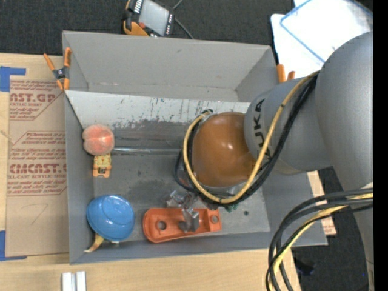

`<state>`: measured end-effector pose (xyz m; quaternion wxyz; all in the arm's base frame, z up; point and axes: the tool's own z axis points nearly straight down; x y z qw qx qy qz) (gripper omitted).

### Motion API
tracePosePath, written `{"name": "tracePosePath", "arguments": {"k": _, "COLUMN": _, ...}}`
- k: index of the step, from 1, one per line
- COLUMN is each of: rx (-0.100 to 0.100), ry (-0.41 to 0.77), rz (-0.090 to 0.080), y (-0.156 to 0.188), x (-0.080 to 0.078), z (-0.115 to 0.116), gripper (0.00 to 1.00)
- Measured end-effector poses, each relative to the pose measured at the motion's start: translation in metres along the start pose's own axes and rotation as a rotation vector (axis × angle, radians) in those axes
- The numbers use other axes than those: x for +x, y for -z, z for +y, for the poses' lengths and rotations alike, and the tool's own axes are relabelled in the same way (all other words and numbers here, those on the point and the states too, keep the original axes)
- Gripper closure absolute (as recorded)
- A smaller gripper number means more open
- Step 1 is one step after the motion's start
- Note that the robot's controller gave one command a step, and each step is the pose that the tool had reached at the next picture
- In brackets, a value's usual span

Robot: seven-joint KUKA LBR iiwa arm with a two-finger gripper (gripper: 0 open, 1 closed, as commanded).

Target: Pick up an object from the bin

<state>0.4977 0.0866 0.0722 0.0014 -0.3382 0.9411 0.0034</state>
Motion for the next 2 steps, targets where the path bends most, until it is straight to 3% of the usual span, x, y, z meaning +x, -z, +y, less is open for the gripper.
{"name": "tracePosePath", "arguments": {"k": 1, "rx": -0.003, "ry": 0.016, "rz": 0.004, "y": 0.096, "x": 0.001, "z": -0.006, "gripper": 1.00}}
{"name": "tracePosePath", "arguments": {"k": 2, "rx": 0.000, "ry": 0.017, "rz": 0.000, "y": 0.157, "x": -0.001, "z": -0.006, "gripper": 1.00}}
